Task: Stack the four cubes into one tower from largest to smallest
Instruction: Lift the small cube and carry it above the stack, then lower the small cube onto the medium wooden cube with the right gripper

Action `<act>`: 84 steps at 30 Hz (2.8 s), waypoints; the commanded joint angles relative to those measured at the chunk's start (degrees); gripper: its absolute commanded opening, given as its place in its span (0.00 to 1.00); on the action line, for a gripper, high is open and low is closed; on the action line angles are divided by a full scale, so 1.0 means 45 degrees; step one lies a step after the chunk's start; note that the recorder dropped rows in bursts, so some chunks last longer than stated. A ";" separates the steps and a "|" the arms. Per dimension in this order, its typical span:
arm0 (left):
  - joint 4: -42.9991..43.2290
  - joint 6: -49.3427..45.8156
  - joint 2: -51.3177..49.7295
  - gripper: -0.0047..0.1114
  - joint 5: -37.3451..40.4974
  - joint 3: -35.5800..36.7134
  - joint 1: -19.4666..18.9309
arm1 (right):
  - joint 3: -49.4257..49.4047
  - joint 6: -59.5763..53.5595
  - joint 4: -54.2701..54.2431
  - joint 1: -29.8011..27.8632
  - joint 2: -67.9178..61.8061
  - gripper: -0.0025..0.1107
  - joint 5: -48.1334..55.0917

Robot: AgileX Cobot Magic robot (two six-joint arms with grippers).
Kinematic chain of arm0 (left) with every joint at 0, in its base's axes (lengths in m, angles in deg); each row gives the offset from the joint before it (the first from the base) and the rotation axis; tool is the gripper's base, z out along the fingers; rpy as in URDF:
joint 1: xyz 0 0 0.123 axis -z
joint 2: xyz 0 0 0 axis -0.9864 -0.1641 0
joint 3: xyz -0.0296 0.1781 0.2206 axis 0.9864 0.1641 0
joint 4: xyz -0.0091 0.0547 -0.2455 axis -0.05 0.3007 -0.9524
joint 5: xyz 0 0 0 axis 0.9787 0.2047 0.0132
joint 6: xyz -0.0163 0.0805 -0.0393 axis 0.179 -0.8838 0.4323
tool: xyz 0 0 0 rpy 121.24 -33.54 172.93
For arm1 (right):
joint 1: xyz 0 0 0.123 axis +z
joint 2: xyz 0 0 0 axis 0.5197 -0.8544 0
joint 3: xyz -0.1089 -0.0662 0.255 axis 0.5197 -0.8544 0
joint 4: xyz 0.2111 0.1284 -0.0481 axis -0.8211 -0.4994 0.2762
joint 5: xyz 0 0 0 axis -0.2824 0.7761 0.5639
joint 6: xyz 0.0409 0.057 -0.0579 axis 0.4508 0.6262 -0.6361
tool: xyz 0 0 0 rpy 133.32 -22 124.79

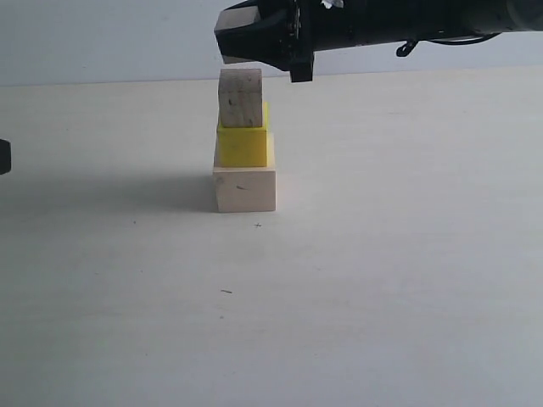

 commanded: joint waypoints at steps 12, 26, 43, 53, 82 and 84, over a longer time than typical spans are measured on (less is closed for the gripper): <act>-0.0055 -0.0159 -0.0359 0.04 -0.0554 0.0061 -0.0039 | 0.0854 -0.0185 -0.0435 0.0013 -0.0544 0.02 0.0110; -0.0055 -0.0466 -0.0622 0.04 -0.0852 0.0061 -0.0039 | 0.0854 0.0175 0.0386 0.0013 -0.0868 0.02 0.0110; -0.0004 -0.0485 -0.0622 0.04 -0.0916 0.0061 -0.0039 | 0.0854 -0.0096 -0.0158 0.0013 -0.1133 0.02 0.0110; 0.0094 -0.0485 -0.0622 0.04 -0.0870 0.0061 -0.0039 | 0.0854 0.0158 -0.0362 0.0013 -0.1133 0.02 0.0110; -0.0031 -0.0457 -0.0622 0.04 -0.0768 0.0061 -0.0039 | 0.0854 0.0262 0.0072 0.0137 -0.1133 0.02 0.0110; -0.0031 -0.0457 -0.0622 0.04 -0.0768 0.0061 -0.0039 | 0.0854 0.0262 0.0072 0.0137 -0.1133 0.02 0.0110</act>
